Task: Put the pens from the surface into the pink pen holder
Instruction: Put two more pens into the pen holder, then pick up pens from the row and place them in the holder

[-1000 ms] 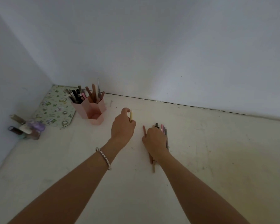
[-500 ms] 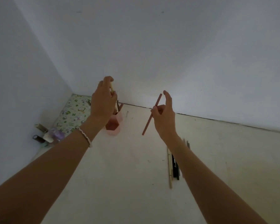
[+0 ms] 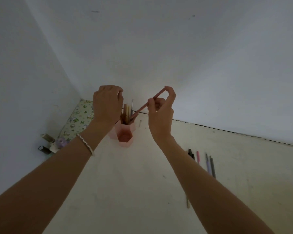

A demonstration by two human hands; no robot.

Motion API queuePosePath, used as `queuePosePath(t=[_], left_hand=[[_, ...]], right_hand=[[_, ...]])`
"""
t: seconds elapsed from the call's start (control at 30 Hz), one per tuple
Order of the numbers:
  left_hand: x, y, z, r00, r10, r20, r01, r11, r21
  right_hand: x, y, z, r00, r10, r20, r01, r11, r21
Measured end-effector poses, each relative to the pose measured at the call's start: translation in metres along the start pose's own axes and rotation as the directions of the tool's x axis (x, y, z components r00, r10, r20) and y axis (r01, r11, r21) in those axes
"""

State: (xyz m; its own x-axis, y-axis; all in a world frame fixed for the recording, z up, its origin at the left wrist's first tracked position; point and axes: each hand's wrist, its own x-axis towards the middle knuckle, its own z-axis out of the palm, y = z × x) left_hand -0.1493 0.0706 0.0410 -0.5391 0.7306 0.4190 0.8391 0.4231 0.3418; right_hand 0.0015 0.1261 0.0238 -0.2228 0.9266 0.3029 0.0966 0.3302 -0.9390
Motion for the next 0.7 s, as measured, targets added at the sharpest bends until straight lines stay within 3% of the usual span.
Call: queuePosePath(t=[0.13, 0.23, 0.33, 0.47, 0.6, 0.7], left_hand=[[-0.001, 0.002, -0.012, 0.998, -0.043, -0.047, 0.039, 0.995, -0.092], [-0.005, 0.011, -0.018, 0.998, -0.029, -0.053, 0.022, 0.989, -0.144], [-0.014, 0.027, -0.014, 0.999, -0.003, -0.049, -0.005, 0.985, -0.174], [-0.040, 0.062, 0.006, 0.999, 0.049, 0.016, -0.044, 0.970, -0.238], [-0.091, 0.107, 0.040, 0.963, 0.063, 0.261, 0.012, 0.961, -0.275], [-0.130, 0.136, 0.067, 0.863, 0.017, 0.506, 0.114, 0.967, -0.228]], right_hand=[[-0.004, 0.009, 0.017, 0.983, -0.047, 0.176, 0.075, 0.986, -0.152], [-0.017, 0.021, 0.018, 0.937, -0.139, 0.321, 0.262, 0.888, -0.379], [-0.025, 0.028, 0.002, 0.963, -0.196, 0.187, 0.257, 0.876, -0.408], [-0.019, 0.032, -0.040, 0.993, -0.085, 0.085, 0.113, 0.902, -0.417], [-0.015, 0.037, -0.080, 1.000, 0.007, 0.015, 0.000, 0.899, -0.437], [-0.017, 0.040, -0.110, 0.998, 0.054, -0.033, -0.063, 0.900, -0.432]])
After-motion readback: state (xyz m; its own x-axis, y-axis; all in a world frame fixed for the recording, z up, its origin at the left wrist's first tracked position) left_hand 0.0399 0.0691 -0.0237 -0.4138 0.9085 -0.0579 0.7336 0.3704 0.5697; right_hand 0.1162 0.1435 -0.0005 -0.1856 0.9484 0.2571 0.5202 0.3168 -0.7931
